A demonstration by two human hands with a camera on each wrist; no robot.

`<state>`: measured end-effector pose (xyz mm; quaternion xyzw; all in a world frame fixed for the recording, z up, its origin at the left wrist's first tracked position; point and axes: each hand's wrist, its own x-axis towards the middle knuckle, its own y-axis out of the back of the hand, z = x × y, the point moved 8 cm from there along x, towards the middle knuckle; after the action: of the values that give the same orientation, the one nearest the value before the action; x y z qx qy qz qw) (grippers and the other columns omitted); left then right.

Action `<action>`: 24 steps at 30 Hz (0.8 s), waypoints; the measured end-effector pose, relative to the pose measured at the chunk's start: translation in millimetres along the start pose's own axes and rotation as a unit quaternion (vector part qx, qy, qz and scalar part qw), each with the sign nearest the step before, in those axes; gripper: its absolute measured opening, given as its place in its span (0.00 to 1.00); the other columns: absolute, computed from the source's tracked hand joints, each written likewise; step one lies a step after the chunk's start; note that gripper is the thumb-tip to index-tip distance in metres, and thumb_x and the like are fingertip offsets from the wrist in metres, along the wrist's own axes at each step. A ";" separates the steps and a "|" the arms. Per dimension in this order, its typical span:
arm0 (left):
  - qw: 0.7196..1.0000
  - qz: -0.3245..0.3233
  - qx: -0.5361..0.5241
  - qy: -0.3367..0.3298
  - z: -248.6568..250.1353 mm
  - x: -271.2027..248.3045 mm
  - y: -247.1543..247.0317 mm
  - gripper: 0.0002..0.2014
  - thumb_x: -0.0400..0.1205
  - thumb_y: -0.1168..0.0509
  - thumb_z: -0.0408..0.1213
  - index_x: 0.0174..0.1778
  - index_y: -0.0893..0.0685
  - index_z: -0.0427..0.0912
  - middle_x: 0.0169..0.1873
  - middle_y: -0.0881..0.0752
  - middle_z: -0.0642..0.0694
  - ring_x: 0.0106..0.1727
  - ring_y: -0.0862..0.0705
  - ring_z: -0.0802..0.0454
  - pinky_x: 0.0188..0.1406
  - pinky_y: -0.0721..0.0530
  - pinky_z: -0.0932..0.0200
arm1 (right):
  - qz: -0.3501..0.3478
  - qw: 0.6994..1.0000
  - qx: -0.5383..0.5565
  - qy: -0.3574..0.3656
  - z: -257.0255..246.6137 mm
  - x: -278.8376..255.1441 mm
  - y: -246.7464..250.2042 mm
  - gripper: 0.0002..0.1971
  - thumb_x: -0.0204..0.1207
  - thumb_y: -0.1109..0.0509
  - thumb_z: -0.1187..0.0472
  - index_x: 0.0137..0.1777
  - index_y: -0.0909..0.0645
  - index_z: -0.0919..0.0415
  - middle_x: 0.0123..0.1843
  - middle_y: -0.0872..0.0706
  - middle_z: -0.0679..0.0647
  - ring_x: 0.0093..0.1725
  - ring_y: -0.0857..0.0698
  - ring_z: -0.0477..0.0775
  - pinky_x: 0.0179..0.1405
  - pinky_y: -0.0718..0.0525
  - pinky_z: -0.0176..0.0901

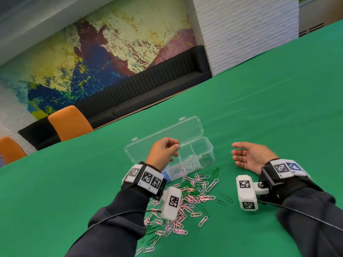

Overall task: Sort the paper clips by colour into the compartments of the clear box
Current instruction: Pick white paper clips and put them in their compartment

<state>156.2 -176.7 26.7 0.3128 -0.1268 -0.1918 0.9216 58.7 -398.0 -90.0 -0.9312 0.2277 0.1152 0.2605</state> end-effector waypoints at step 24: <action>0.835 0.139 -0.497 0.193 -204.8 -58.1 83.4 0.09 0.86 0.46 0.32 0.46 0.21 0.40 0.30 0.14 0.49 0.22 0.17 0.60 0.20 0.22 0.70 | -0.314 0.489 -0.803 0.129 83.0 -55.1 -229.9 0.10 0.77 0.32 0.64 0.58 0.19 0.60 0.52 0.15 0.51 0.54 0.18 0.52 0.56 0.20 0.40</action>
<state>199.6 17.5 -85.9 -0.1772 0.1237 -0.0343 0.9758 114.1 -158.4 -41.7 -0.7510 -0.2403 0.0376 -0.6139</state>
